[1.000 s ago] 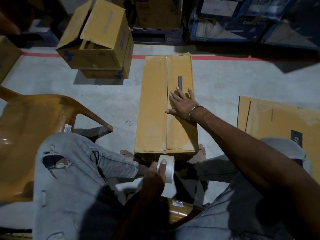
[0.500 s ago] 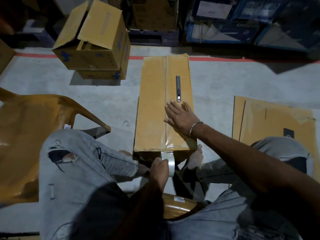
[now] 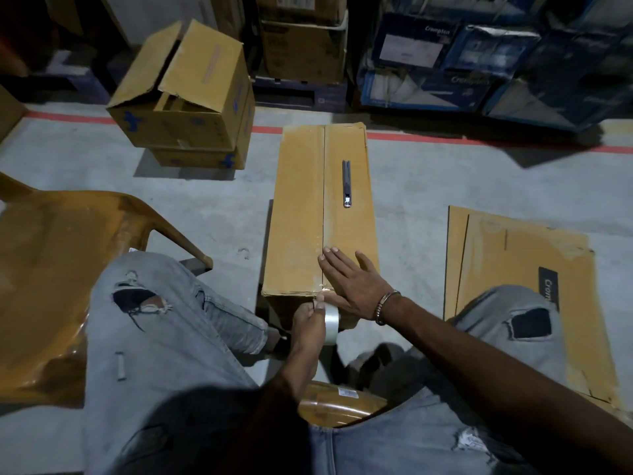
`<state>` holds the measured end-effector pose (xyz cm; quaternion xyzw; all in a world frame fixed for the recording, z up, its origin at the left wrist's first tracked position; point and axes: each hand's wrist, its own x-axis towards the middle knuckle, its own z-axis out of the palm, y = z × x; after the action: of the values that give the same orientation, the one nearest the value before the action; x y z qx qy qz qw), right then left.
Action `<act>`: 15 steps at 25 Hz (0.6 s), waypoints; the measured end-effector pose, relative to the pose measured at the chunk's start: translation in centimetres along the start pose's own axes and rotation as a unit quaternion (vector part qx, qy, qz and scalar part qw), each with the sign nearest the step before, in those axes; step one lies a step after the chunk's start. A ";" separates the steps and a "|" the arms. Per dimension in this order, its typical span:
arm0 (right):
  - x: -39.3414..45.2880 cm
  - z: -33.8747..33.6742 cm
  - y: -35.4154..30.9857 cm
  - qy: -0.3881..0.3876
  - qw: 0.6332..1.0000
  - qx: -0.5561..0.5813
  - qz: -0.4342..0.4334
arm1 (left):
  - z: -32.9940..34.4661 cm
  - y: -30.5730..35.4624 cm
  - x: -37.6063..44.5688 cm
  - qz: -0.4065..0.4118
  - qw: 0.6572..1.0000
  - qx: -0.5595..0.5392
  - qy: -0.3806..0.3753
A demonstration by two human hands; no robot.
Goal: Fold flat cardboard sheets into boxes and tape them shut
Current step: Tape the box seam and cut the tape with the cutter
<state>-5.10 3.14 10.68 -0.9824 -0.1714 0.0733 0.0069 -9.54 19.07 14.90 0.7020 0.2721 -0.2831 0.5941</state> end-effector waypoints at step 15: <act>0.4 0.6 0.3 -0.021 0.998 0.052 0.007 | -0.6 -1.2 0.8 -0.069 0.997 0.014 0.027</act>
<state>-4.72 2.99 9.98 -0.9802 -0.1608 0.1028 0.0536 -9.83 19.83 13.62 0.6971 0.3316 -0.3083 0.5559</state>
